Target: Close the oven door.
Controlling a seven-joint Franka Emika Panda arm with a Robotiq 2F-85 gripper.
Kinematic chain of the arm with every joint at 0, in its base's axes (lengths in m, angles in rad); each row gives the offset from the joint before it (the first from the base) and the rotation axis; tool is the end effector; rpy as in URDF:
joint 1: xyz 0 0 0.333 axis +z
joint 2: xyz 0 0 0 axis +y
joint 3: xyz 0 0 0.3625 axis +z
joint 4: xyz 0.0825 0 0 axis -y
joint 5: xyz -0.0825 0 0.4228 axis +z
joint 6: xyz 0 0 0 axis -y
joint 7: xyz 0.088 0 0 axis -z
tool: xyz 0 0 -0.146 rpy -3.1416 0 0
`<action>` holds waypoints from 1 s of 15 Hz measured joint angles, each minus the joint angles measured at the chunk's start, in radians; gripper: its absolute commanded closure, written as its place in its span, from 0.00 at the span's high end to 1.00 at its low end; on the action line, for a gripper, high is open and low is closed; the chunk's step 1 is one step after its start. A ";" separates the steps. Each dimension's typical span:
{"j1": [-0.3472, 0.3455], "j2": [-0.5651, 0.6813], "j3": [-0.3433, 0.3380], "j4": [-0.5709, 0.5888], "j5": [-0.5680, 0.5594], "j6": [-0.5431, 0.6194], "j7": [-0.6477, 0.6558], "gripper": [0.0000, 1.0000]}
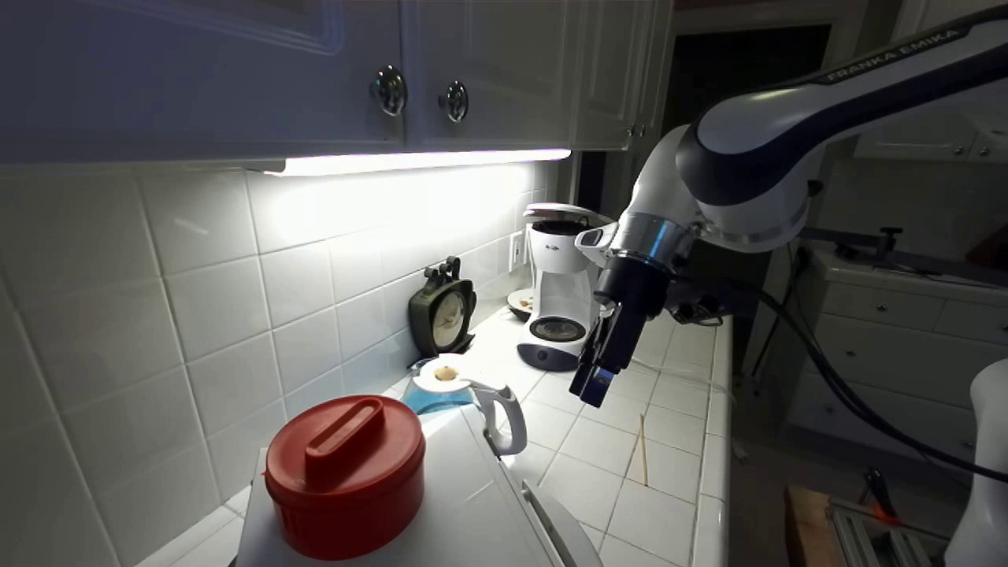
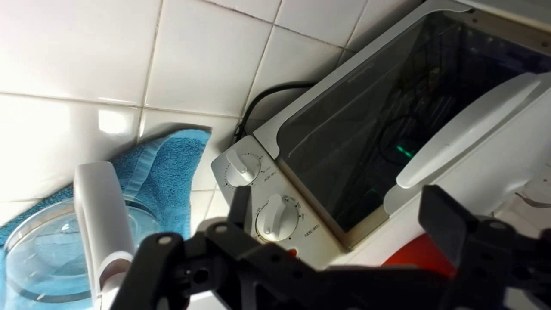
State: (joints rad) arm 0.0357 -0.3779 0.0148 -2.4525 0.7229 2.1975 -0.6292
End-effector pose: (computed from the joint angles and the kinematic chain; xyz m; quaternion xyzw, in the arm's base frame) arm 0.4635 0.0677 0.4487 -0.9441 -0.1326 -0.1402 0.2672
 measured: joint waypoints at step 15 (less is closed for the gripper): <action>0.000 -0.106 -0.041 -0.026 -0.302 -0.175 0.273 1.00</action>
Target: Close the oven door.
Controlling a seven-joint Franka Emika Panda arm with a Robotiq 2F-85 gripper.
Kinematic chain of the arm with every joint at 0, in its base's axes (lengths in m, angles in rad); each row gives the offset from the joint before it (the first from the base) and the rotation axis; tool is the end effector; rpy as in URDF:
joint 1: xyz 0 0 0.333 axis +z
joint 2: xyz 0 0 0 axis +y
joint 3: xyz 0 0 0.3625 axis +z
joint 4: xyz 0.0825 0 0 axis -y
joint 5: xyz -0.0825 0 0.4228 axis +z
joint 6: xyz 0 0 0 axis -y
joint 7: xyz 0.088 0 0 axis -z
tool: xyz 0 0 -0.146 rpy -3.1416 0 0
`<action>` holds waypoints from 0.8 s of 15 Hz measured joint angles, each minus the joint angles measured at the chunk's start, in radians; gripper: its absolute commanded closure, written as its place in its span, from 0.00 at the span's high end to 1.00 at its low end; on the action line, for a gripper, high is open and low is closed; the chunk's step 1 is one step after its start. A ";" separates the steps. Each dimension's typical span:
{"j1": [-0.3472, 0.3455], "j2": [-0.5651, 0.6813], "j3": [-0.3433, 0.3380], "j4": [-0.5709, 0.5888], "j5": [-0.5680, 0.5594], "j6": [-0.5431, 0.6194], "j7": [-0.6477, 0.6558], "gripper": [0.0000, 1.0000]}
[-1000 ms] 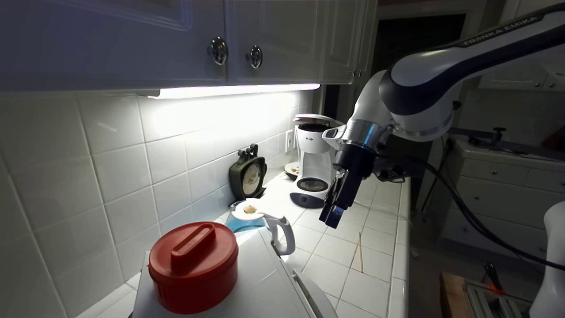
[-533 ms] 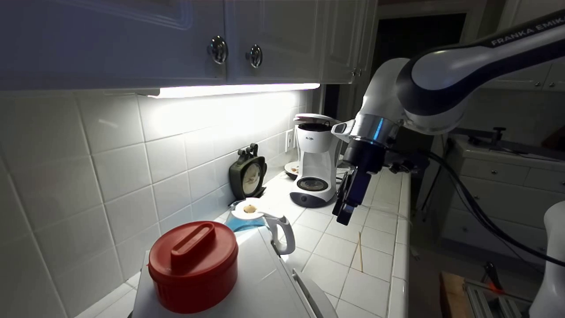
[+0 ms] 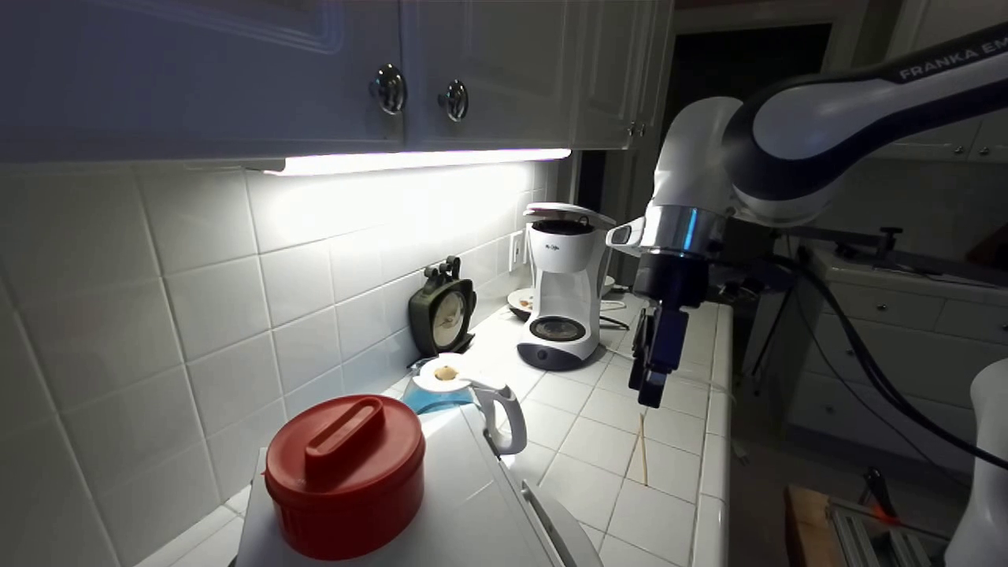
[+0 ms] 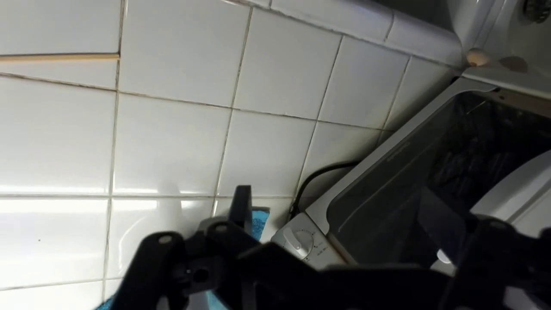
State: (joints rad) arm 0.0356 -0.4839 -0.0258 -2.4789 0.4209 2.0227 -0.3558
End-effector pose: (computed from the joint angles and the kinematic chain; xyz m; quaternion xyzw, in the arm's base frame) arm 0.4185 0.0418 0.4577 -0.9764 -0.0918 -0.0460 0.1900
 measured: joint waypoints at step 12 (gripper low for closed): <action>-0.002 -0.006 -0.023 0.037 -0.106 -0.168 0.028 1.00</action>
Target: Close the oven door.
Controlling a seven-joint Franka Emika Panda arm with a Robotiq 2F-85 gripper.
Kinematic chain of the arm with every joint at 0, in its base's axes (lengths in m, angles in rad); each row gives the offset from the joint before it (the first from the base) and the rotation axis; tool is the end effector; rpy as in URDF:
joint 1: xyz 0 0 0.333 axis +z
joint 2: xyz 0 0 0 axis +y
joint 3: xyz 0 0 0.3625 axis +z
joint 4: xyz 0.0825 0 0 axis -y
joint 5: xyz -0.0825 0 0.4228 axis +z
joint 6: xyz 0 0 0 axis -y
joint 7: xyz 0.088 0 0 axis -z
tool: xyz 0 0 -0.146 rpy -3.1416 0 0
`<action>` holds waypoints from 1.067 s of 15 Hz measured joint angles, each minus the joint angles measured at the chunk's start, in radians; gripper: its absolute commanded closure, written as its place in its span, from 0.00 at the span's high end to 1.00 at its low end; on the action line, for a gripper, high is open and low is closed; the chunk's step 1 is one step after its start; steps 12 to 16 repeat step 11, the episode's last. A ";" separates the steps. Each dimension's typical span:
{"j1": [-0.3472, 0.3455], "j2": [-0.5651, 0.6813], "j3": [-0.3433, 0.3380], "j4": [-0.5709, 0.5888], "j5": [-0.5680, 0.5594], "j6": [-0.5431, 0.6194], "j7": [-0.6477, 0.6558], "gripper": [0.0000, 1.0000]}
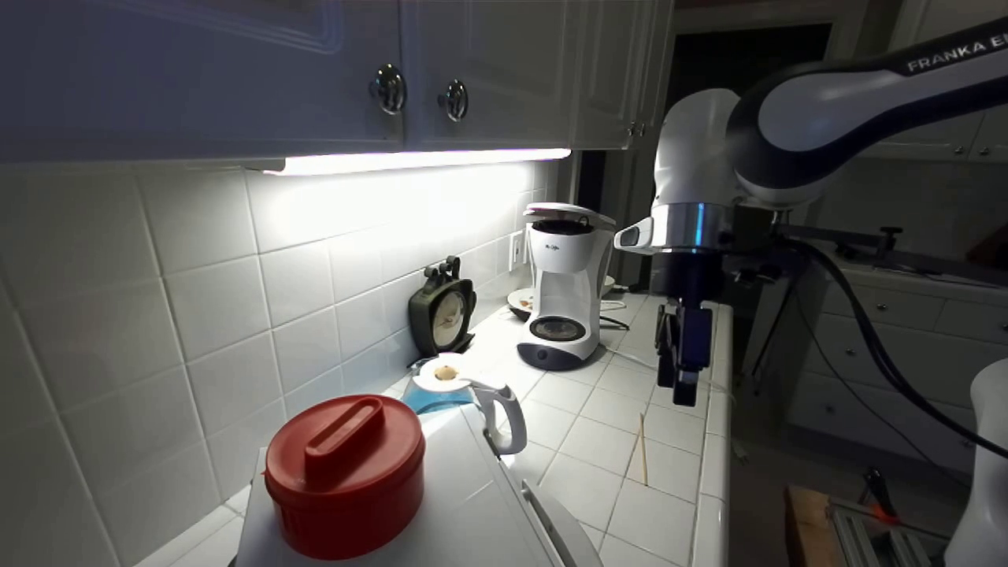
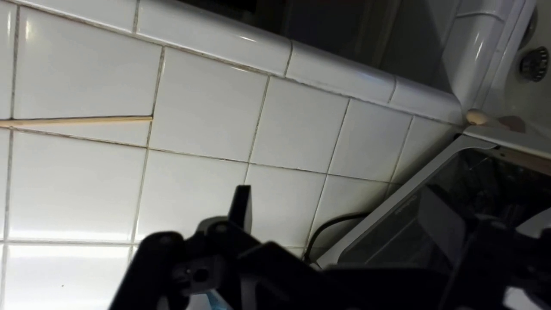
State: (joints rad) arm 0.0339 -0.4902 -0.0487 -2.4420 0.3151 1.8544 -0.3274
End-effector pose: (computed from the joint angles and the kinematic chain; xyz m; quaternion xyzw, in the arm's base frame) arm 0.4011 0.0292 0.4630 -0.9803 -0.1060 0.0215 0.1655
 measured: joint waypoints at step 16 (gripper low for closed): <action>-0.001 0.002 0.000 0.013 -0.089 -0.024 0.041 1.00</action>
